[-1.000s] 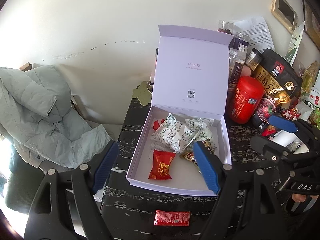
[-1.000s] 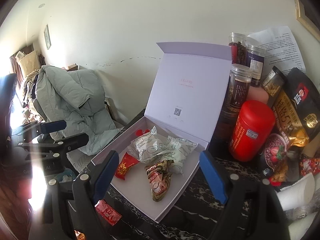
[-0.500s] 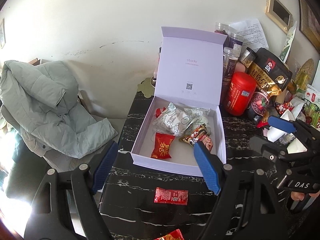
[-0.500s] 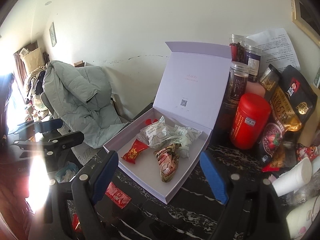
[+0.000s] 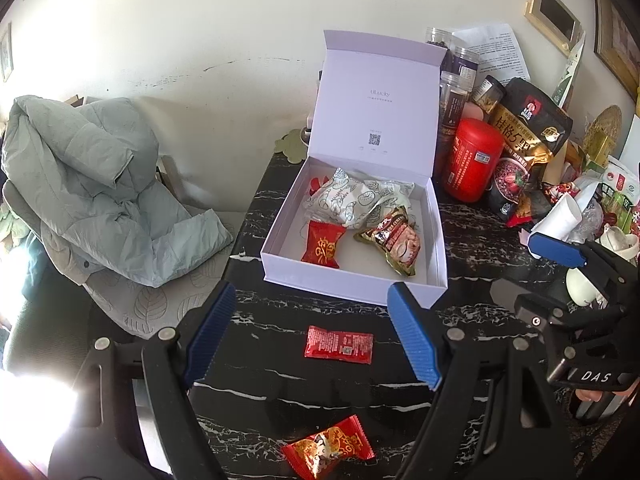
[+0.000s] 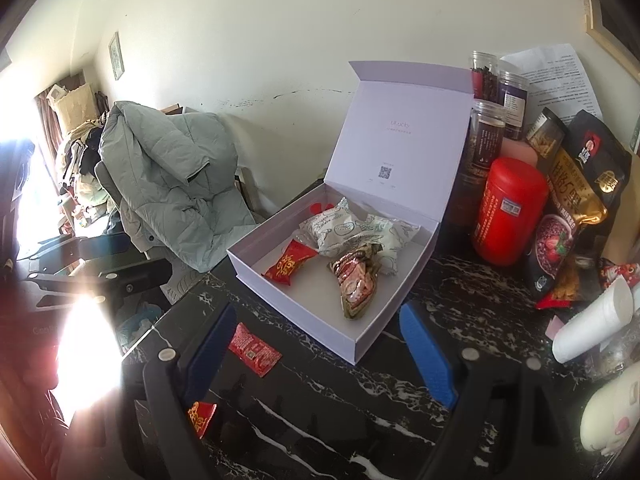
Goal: Organize objects
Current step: 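Move both tools back toward the red packets lying on the table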
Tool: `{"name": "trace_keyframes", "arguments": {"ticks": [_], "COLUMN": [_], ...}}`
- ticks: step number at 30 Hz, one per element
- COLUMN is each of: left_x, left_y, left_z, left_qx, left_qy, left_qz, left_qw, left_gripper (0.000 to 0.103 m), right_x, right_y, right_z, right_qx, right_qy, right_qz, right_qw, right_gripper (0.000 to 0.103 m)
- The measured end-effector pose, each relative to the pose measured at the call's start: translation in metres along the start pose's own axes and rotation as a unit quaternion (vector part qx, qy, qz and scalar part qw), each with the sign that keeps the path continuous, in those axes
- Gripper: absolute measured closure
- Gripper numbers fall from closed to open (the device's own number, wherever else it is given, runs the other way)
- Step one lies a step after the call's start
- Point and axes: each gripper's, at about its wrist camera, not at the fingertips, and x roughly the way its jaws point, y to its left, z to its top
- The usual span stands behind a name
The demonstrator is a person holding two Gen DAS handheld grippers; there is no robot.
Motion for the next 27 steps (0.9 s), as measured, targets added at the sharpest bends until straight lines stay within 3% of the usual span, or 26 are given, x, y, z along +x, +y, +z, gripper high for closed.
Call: {"name": "trace_keyframes", "arguments": {"ticks": [27], "left_x": [0.016], "left_y": [-0.012], "left_z": [-0.081], "left_qx": [0.022], "left_qy": [0.073], "left_qz": [-0.031], "left_qw": [0.9966], "left_gripper": [0.026], "right_x": [0.023], "right_y": [0.017], "right_z": [-0.080], "right_qx": [-0.010], "right_qy": [0.071], "right_qz": [0.042], "right_qw": [0.997], "right_gripper": [0.018]}}
